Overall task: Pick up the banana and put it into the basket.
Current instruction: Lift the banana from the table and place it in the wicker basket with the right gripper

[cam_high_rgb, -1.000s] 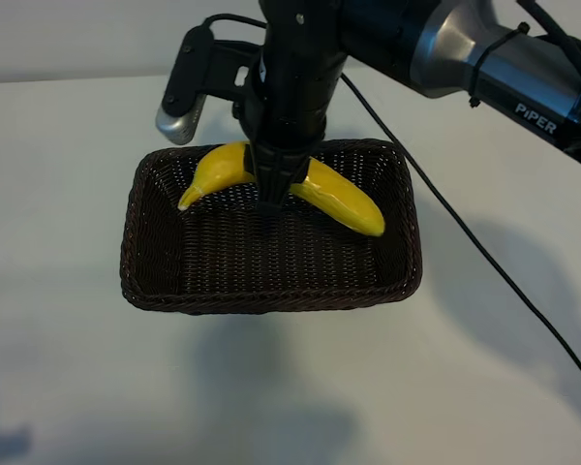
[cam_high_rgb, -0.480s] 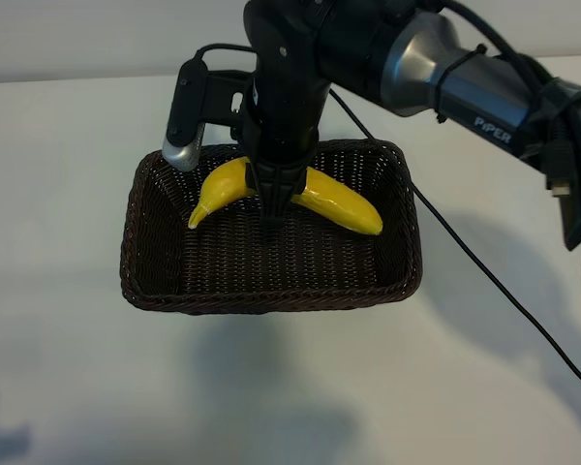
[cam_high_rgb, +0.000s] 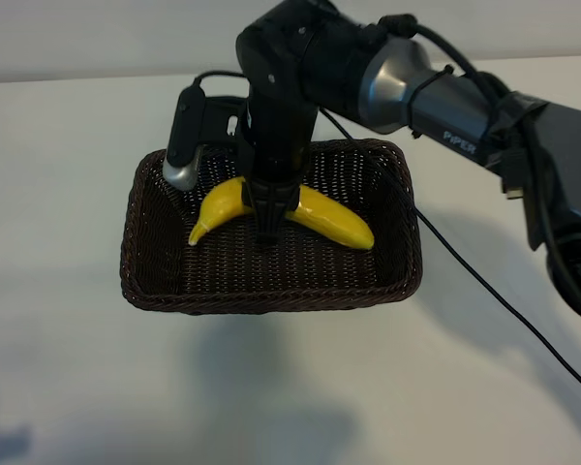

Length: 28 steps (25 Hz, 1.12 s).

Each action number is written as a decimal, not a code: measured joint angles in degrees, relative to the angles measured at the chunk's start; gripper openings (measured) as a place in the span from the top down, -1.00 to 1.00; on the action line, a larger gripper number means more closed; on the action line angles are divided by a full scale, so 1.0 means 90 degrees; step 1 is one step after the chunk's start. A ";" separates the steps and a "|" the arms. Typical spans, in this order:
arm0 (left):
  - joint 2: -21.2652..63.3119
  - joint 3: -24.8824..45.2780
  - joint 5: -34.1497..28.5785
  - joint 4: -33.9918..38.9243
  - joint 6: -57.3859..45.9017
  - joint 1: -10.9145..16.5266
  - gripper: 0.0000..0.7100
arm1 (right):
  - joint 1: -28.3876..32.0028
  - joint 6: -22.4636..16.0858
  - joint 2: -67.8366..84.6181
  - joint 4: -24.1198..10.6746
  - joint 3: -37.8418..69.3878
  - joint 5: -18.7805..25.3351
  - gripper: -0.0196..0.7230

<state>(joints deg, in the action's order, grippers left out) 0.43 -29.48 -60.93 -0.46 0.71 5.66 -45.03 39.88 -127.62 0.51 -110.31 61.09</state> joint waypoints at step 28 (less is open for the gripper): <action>0.0000 0.0000 0.0000 0.0000 0.0000 0.0000 -0.46 | 0.0000 -0.0011 -0.0084 0.0007 -0.0041 -0.0047 -0.57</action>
<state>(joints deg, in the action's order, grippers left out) 0.43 -29.48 -60.93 -0.46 0.71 5.66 -45.03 39.79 -128.38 0.57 -110.68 60.67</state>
